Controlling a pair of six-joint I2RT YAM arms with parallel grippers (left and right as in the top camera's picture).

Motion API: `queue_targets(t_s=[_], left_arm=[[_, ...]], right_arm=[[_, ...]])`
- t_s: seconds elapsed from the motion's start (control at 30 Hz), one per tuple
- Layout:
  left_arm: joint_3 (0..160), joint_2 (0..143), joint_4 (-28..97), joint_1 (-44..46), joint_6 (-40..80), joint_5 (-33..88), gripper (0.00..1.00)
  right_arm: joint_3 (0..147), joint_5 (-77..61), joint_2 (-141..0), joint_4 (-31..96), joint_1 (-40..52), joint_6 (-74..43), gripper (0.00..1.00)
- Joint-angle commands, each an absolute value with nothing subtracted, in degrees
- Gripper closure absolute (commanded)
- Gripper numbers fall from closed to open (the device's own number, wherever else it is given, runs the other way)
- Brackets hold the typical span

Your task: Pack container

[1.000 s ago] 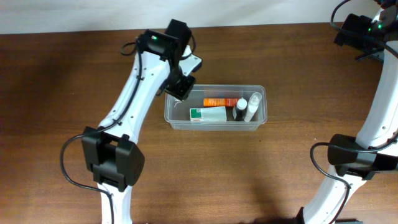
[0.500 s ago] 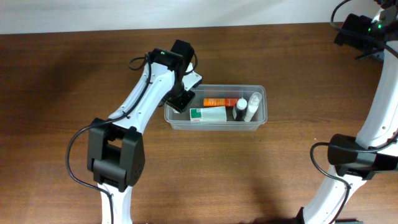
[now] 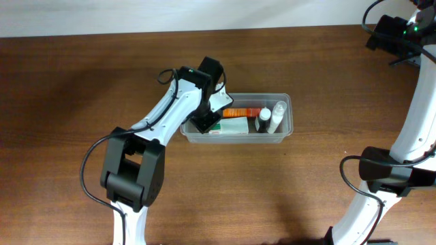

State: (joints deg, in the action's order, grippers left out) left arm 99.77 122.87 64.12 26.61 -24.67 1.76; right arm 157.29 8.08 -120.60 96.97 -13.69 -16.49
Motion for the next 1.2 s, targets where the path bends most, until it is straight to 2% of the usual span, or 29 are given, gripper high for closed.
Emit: queue_targets(t_s=[0.0,0.33,0.43,0.67,0.87,0.97,1.17], left_arm=[[97.84,121.08,62.98,26.46,-26.70,1.02,0.80],[97.51,121.08,61.30,26.46,-26.72,-0.12,0.79],[97.51,121.08,61.25,26.46,-26.72,-0.97,0.71],[97.51,121.08,61.28,26.46,-26.70,-1.37,0.67],[97.51,121.08,61.28,26.46,-26.70,-1.37,0.60],[97.51,121.08,61.39,26.46,-26.72,-1.37,0.53],[97.51,121.08,61.54,26.41,-26.70,-1.52,0.52]], right_arm=[[157.77,8.60,-119.96,97.32,-13.91,-16.75,0.02],[157.77,8.60,-119.96,97.32,-13.91,-16.75,0.02],[157.77,8.60,-119.96,97.32,-13.91,-16.75,0.02],[157.77,8.60,-119.96,97.30,-13.91,-16.75,0.02],[157.77,8.60,-119.96,97.32,-13.91,-16.75,0.02],[157.77,8.60,-119.96,97.32,-13.91,-16.75,0.02],[157.77,8.60,-119.96,97.32,-13.89,-16.75,0.02]])
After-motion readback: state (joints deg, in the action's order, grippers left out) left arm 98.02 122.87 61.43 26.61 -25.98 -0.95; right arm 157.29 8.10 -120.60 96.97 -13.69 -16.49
